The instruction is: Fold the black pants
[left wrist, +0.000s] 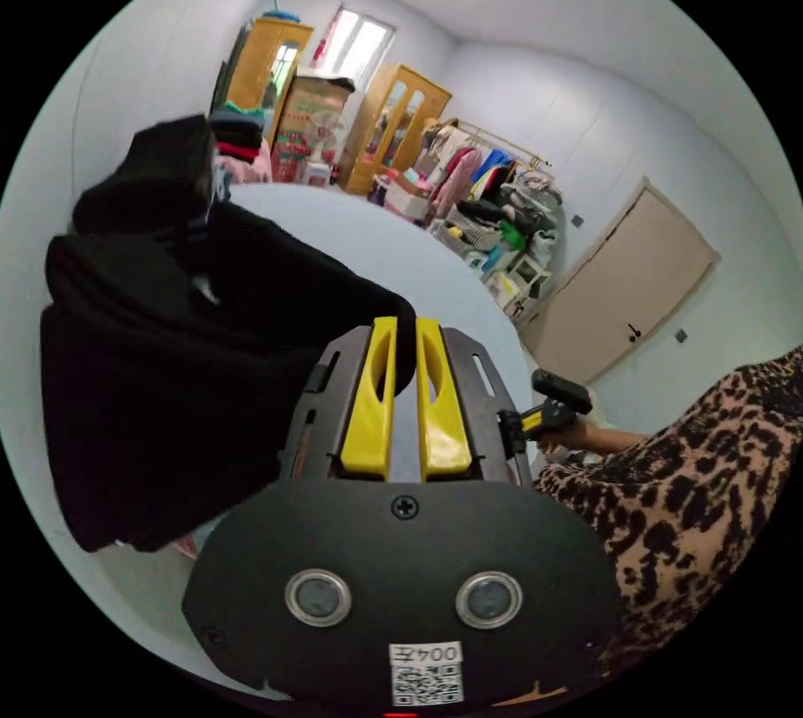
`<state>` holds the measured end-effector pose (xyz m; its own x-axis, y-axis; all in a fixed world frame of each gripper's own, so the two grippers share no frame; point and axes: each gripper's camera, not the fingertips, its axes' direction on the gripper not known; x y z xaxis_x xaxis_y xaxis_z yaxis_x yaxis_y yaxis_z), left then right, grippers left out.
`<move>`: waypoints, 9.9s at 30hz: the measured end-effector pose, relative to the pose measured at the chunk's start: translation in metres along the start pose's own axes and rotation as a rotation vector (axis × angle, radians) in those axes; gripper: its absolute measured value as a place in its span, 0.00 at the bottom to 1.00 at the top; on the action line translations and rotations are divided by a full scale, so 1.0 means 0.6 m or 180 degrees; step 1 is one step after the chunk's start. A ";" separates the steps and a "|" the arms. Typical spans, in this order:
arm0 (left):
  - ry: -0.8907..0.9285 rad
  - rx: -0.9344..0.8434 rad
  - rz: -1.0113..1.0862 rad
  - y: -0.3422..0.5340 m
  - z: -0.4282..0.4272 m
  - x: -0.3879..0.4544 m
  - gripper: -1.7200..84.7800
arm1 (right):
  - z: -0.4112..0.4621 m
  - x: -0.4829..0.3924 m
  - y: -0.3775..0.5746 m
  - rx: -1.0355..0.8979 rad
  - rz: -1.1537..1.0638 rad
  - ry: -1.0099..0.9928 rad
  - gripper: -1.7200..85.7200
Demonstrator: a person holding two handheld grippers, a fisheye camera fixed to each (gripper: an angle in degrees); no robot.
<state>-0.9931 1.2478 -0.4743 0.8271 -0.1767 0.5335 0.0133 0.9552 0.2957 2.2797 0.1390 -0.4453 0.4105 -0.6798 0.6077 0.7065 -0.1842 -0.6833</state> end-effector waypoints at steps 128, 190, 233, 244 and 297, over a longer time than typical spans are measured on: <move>-0.0900 -0.0007 -0.2509 0.047 -0.140 0.016 0.04 | 0.188 0.240 -0.159 0.0131 -0.0586 -0.0546 0.08; 0.0793 0.2942 0.0997 0.195 -0.332 -0.011 0.04 | -1.083 0.661 0.731 0.5736 -0.3048 -0.1425 0.06; -0.0847 -0.0605 -0.2122 0.167 0.176 -0.269 0.16 | 0.099 0.434 -0.171 0.0908 -0.1265 -0.2274 0.18; 0.0011 -0.0700 -0.1931 0.073 0.075 -0.262 0.15 | 0.196 0.221 -0.194 0.0652 -0.0797 -0.2667 0.17; 0.1073 -0.1975 0.0182 -0.442 0.018 0.137 0.11 | -0.133 0.115 0.474 0.1163 -0.0207 -0.0540 0.17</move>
<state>-0.9346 0.9775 -0.4999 0.9636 -0.1349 0.2308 0.1996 0.9375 -0.2851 2.4629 -0.0170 -0.6304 0.4257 -0.5428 0.7240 0.8800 0.0622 -0.4709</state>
